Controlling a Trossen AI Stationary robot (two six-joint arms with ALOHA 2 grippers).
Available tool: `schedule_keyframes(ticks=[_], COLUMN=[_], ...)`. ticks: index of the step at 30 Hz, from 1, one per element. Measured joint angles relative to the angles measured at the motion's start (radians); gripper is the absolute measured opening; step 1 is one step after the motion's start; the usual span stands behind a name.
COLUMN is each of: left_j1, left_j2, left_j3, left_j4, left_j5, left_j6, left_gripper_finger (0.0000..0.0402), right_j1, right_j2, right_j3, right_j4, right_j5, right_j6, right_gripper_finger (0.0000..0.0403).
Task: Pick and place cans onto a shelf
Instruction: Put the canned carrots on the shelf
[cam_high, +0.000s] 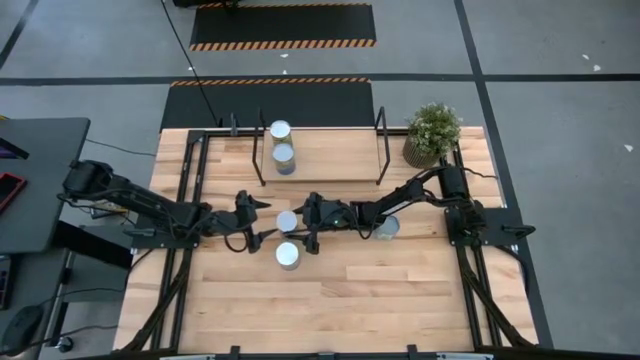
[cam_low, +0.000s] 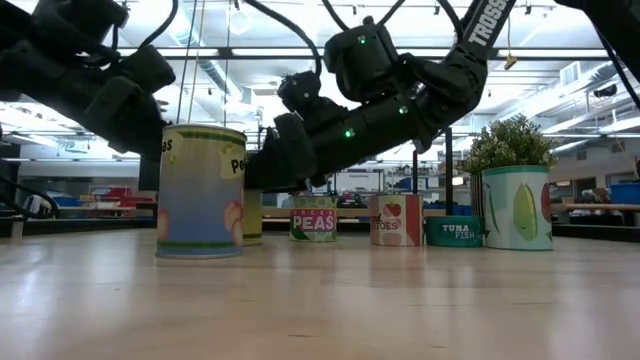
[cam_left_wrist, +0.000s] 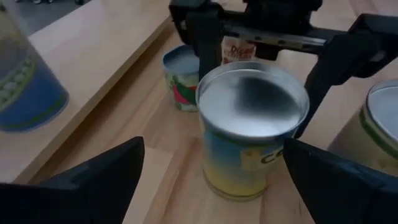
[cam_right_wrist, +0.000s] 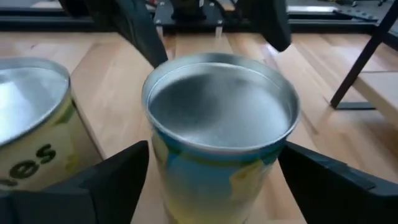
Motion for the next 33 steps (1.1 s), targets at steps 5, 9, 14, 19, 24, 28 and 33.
schedule_keyframes(ticks=[5, 9, 14, 19, 24, 28, 33], left_j1=[0.02, 0.037, 0.037, 0.014, -0.001, -0.001, -0.001], left_j2=[0.052, 0.077, 0.074, 0.042, 0.025, 0.025, 0.025], left_j3=[0.0, 0.0, 0.005, 0.009, 0.009, 0.009, 0.009], left_j4=[0.065, 0.078, 0.11, 0.097, 0.098, 0.102, 0.102], left_j5=[0.056, 0.081, 0.104, 0.118, 0.118, 0.118, 0.118], left_j6=[0.008, 0.011, 0.05, 0.061, 0.072, 0.071, 0.057], left_gripper_finger=[0.0389, 0.0389, 0.0389, 0.0389, 0.0389, 0.0389, 0.0389], right_j1=[0.0, -0.001, -0.004, -0.013, -0.024, -0.031, -0.061], right_j2=[0.0, 0.0, -0.001, -0.049, -0.134, -0.212, -0.297], right_j3=[0.0, 0.0, 0.0, 0.0, 0.0, 0.0, 0.0], right_j4=[0.01, 0.025, 0.023, -0.023, -0.144, -0.223, -0.296], right_j5=[0.0, 0.0, -0.001, -0.003, -0.002, -0.003, -0.003], right_j6=[0.0, -0.005, -0.008, -0.023, -0.033, -0.039, -0.076], right_gripper_finger=[0.0331, 0.032, 0.0316, 0.0315, 0.0315, 0.0314, 0.0314])
